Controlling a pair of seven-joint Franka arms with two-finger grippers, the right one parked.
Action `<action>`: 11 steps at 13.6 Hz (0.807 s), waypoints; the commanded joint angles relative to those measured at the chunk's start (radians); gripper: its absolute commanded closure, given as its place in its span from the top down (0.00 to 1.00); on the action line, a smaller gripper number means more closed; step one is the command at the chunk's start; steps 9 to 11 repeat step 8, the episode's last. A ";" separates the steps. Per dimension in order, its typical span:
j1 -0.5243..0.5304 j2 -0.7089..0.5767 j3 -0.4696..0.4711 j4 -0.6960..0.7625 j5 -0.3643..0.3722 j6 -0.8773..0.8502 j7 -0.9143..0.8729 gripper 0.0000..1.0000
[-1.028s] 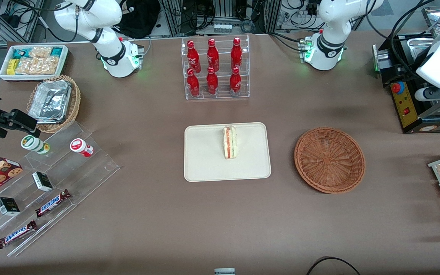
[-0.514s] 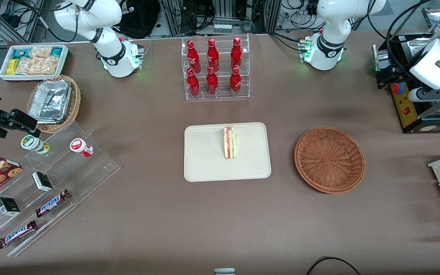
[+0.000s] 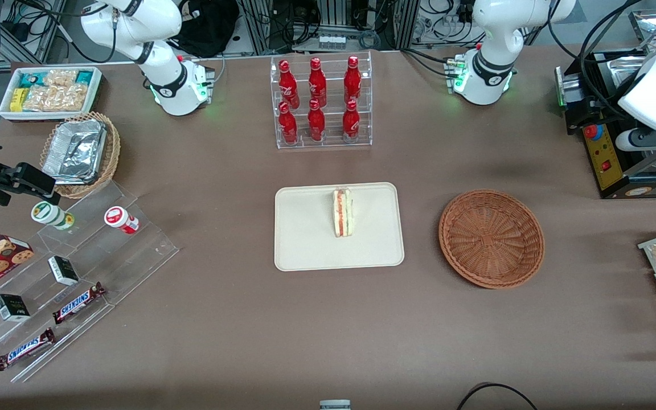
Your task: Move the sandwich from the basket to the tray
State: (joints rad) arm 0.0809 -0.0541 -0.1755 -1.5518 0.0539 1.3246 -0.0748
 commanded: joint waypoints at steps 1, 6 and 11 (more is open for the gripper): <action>-0.012 0.010 0.011 0.032 0.006 -0.001 -0.006 1.00; -0.015 0.022 0.010 0.021 0.006 0.028 -0.008 1.00; -0.015 0.028 0.010 0.022 0.006 0.031 -0.008 1.00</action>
